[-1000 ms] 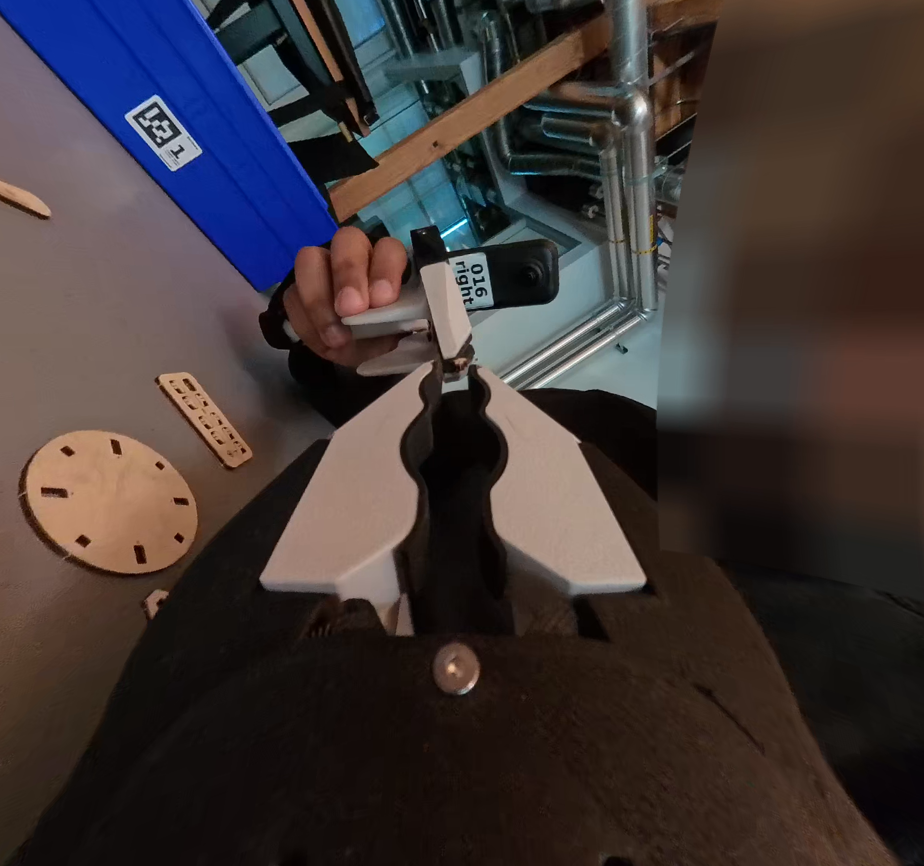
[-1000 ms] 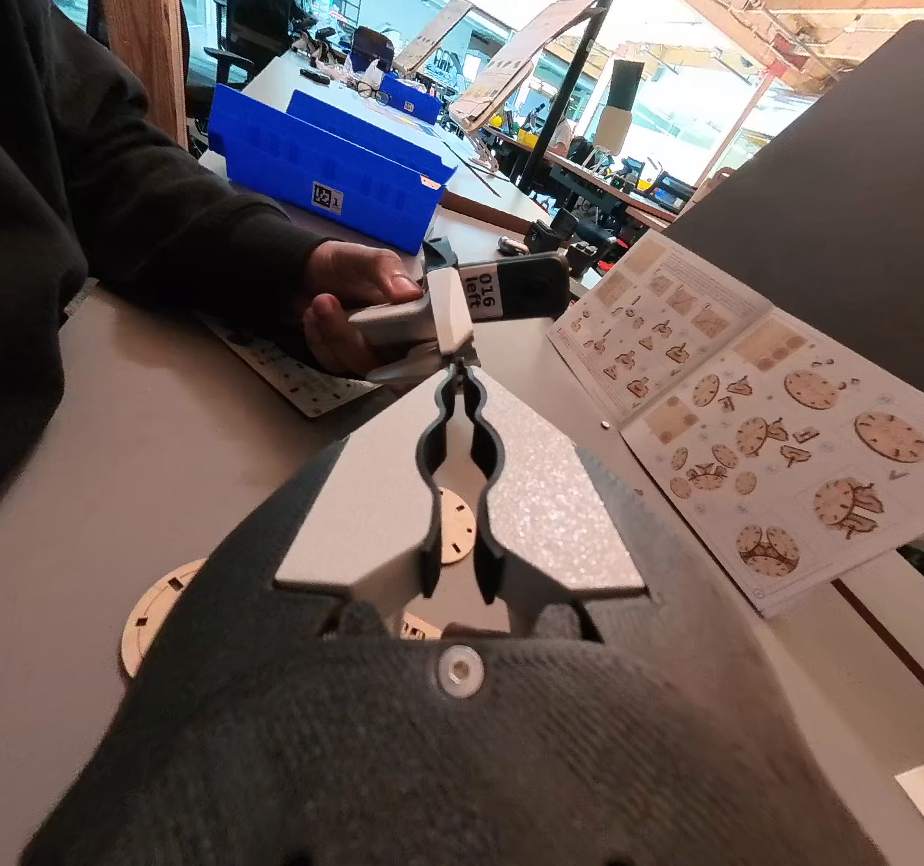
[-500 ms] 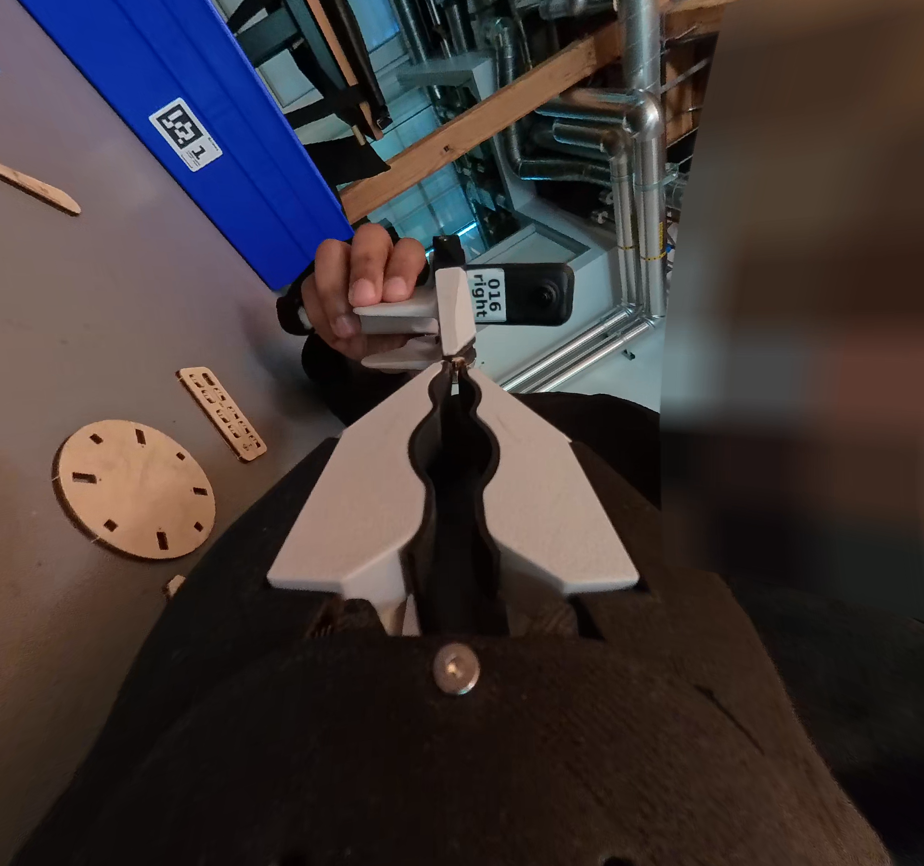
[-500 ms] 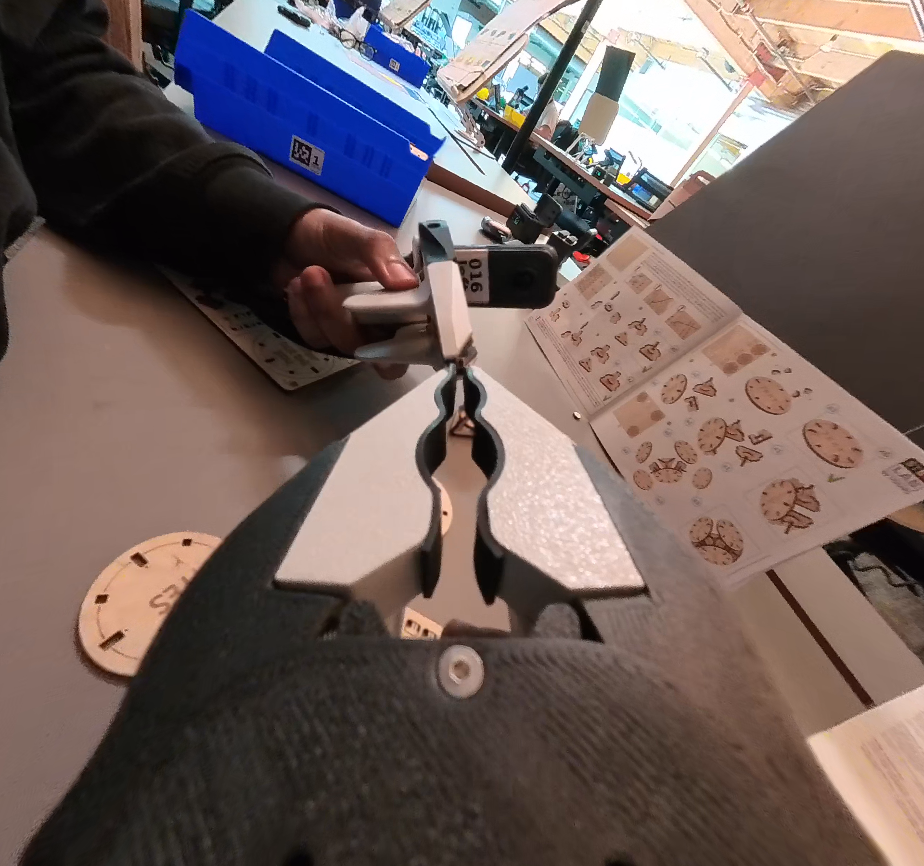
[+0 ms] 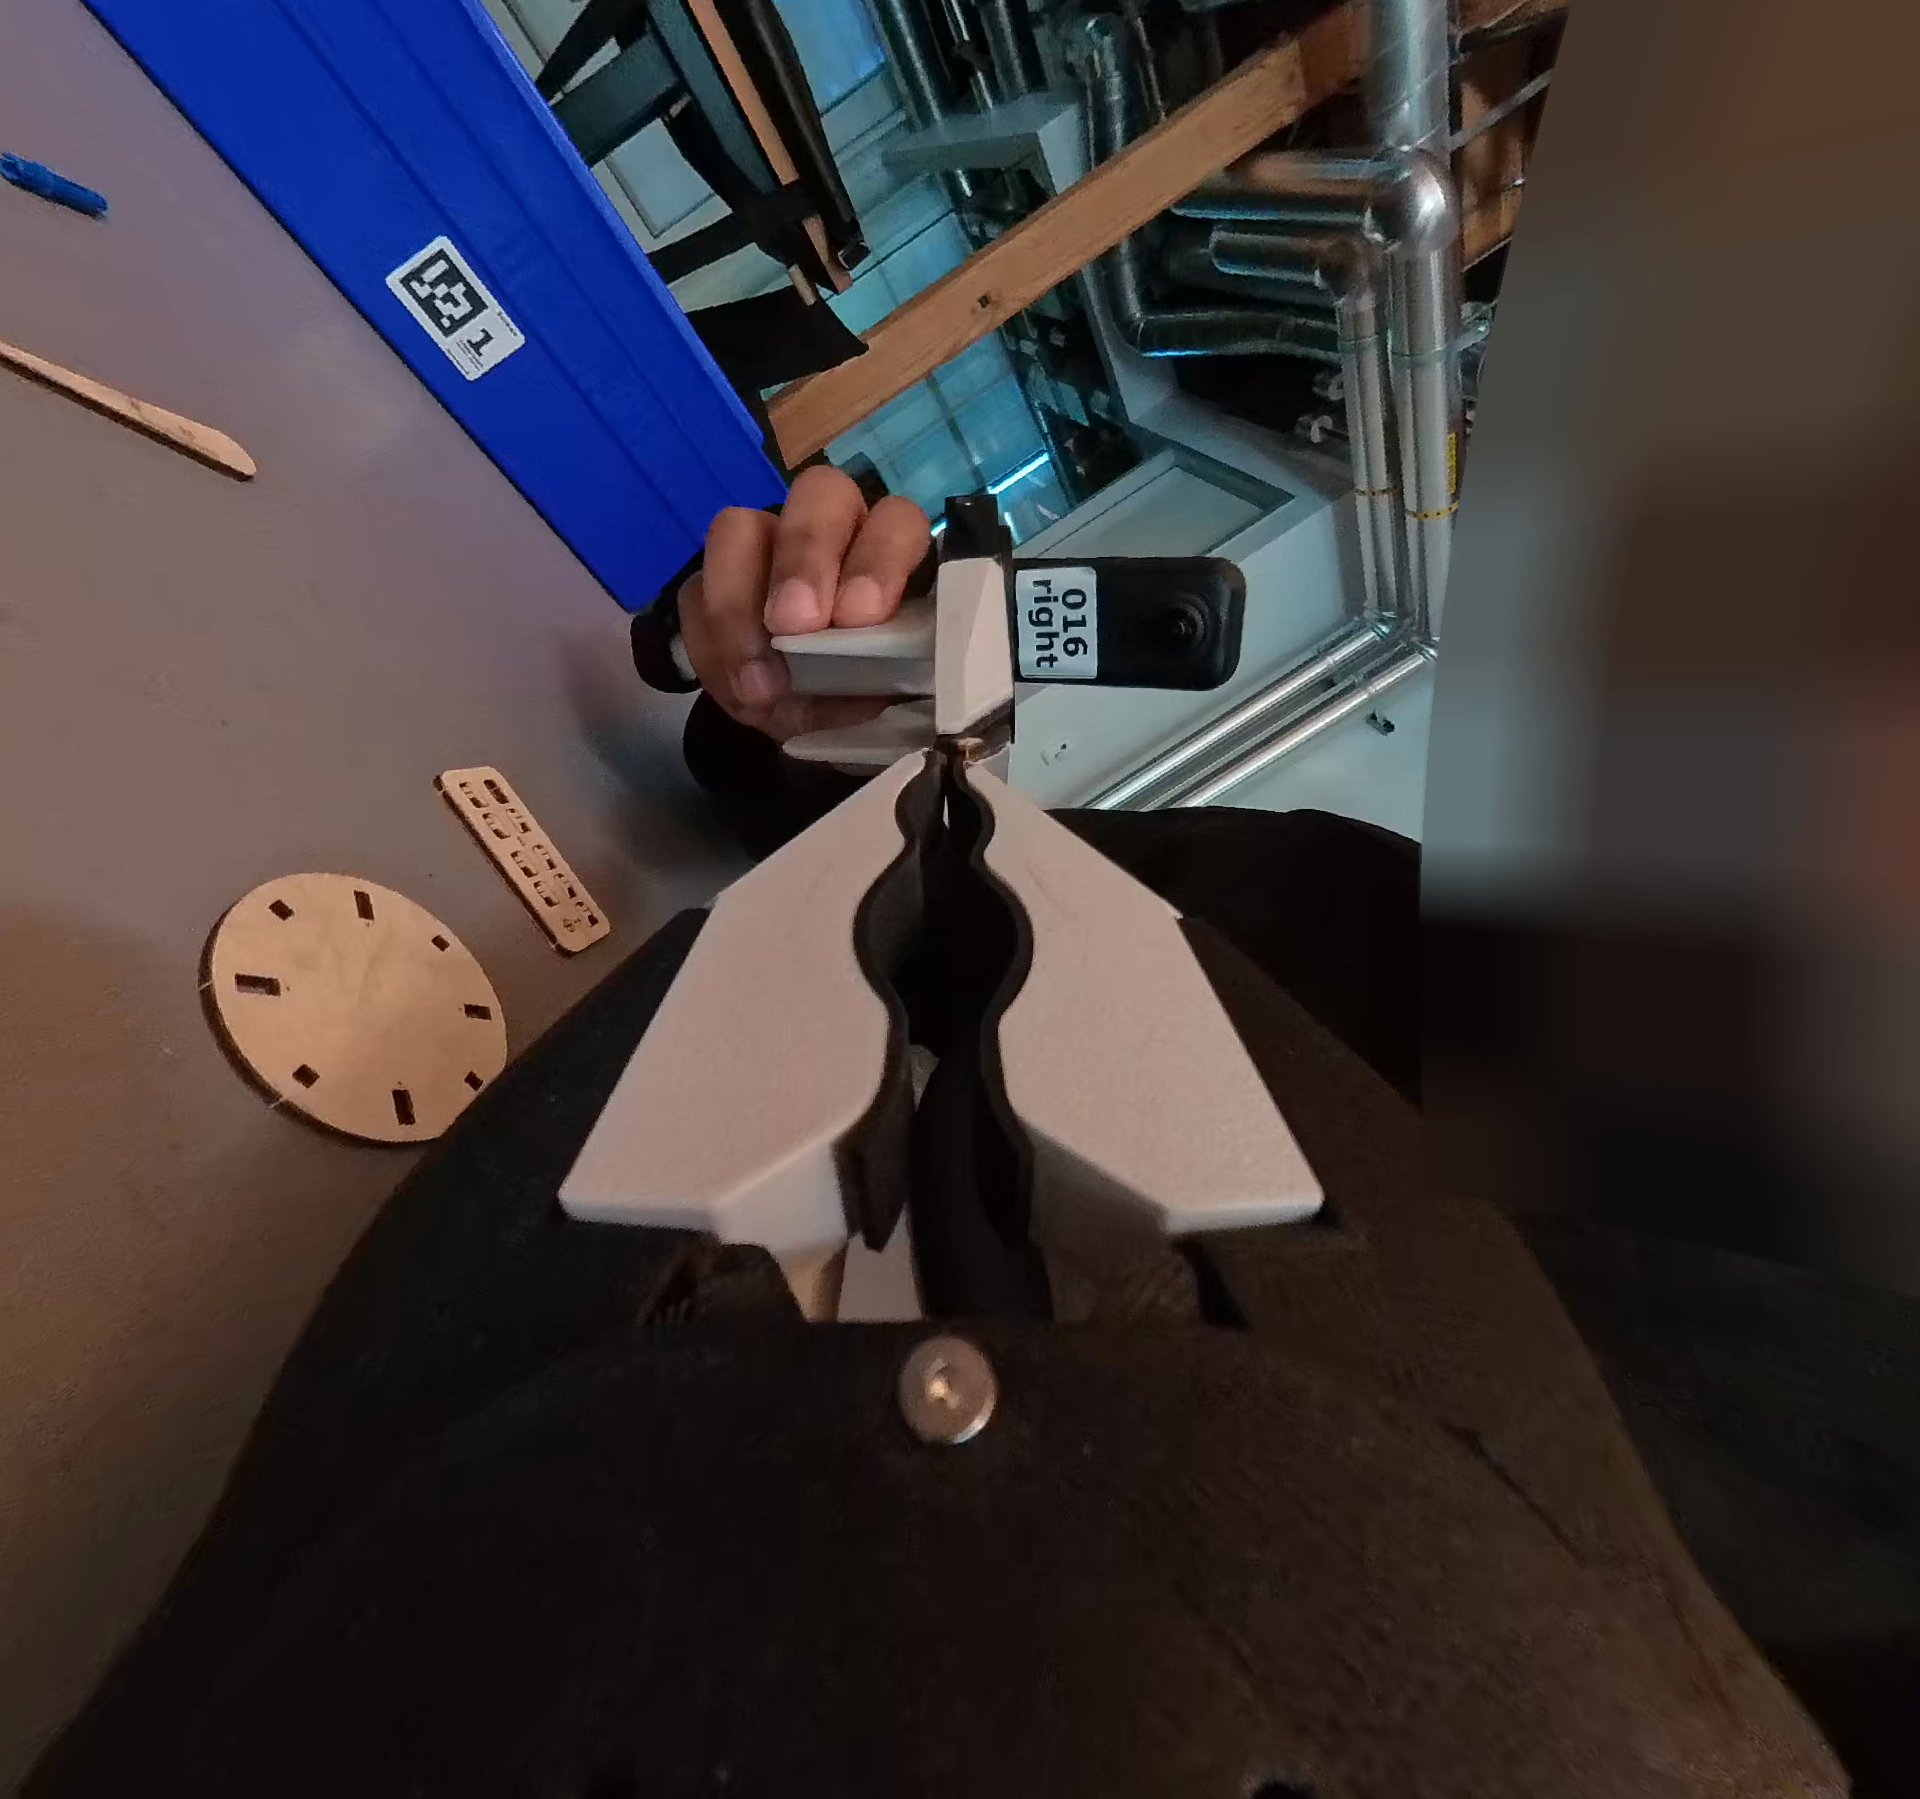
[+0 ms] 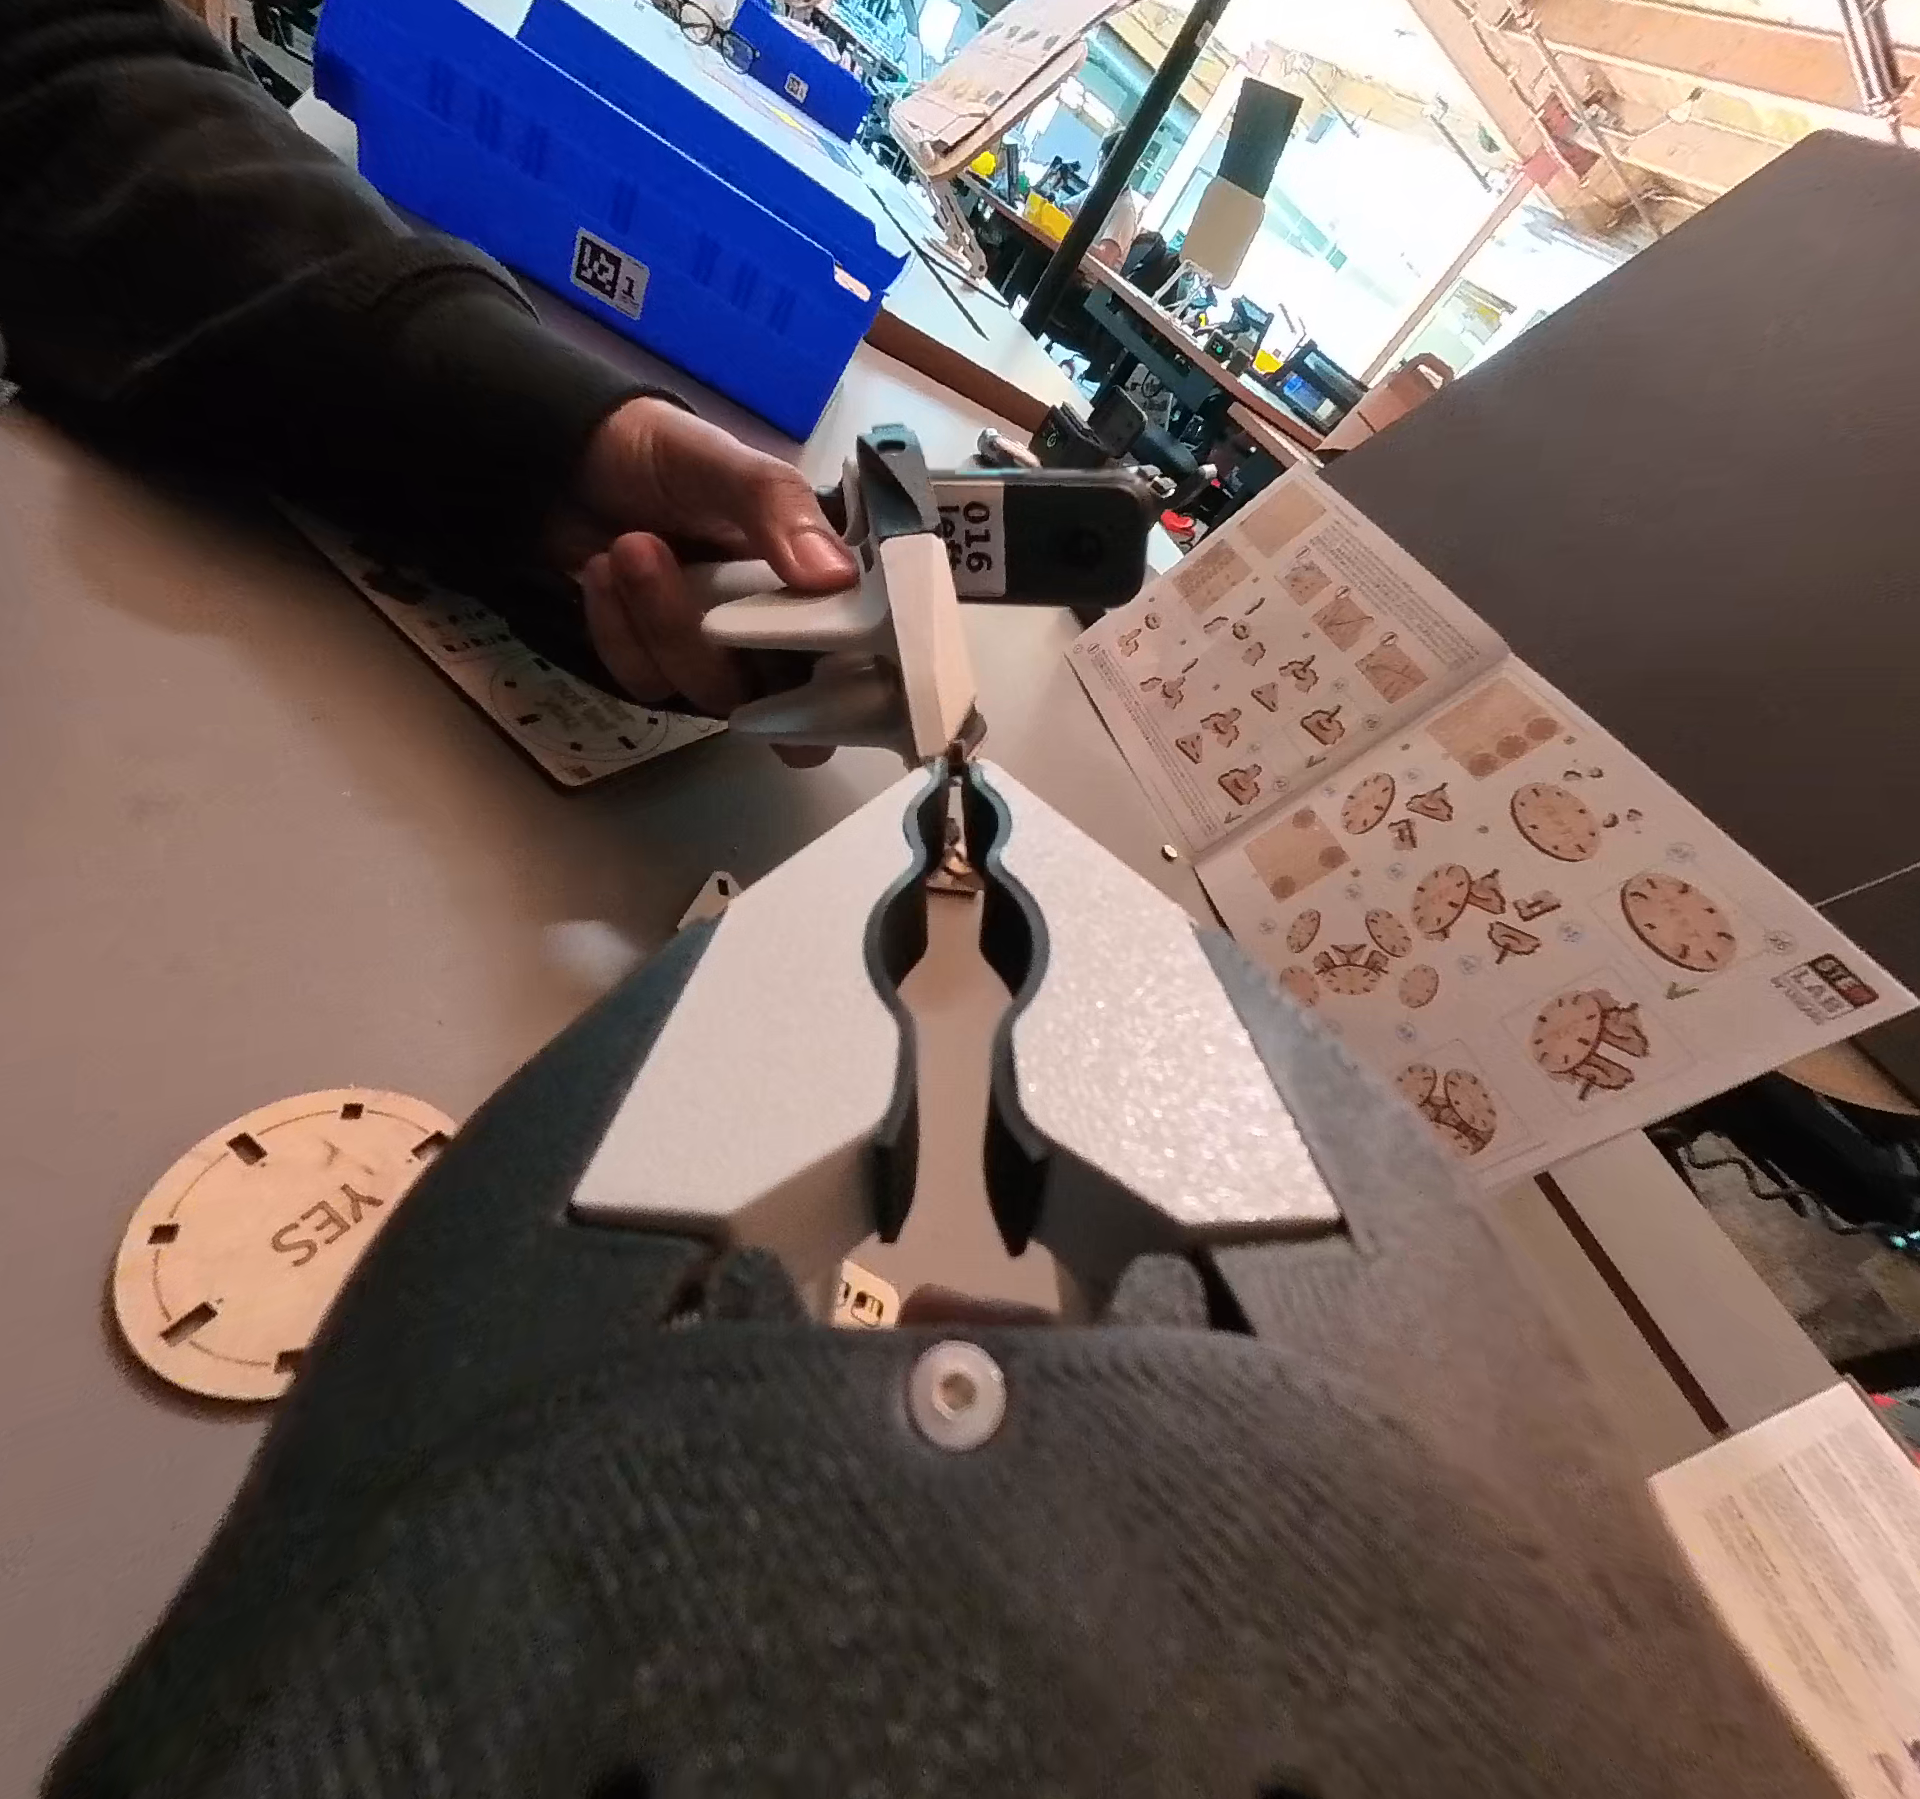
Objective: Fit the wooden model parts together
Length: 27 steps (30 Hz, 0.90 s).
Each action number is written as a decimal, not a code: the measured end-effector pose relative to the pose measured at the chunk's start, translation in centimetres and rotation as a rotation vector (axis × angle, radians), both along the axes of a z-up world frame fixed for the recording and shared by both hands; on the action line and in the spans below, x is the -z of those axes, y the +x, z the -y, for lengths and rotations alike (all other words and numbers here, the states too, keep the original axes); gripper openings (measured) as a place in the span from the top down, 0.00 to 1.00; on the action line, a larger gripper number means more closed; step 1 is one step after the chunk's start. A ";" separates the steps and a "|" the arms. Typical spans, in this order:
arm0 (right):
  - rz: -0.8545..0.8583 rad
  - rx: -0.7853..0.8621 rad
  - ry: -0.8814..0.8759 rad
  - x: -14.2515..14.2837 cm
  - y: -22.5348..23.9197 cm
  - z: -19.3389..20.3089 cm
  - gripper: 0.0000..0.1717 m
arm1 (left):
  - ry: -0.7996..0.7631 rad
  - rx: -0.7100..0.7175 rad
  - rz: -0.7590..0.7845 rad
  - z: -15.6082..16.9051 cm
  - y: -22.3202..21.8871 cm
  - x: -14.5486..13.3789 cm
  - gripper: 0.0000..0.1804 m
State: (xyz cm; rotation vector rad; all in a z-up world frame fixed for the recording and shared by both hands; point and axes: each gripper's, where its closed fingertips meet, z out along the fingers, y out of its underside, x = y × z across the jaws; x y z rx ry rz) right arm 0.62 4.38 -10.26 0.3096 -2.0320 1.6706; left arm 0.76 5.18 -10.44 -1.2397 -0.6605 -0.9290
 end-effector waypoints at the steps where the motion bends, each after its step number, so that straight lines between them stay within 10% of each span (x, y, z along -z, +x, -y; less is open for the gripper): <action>1: 0.000 -0.002 -0.001 -0.1 0.0 0.0 1.00 | 0.007 0.002 0.005 0.0 0.0 0.0 1.00; 27: -0.051 -0.021 0.034 0.3 0.4 -0.1 1.00 | 0.035 0.033 0.033 -0.1 0.3 -0.2 1.00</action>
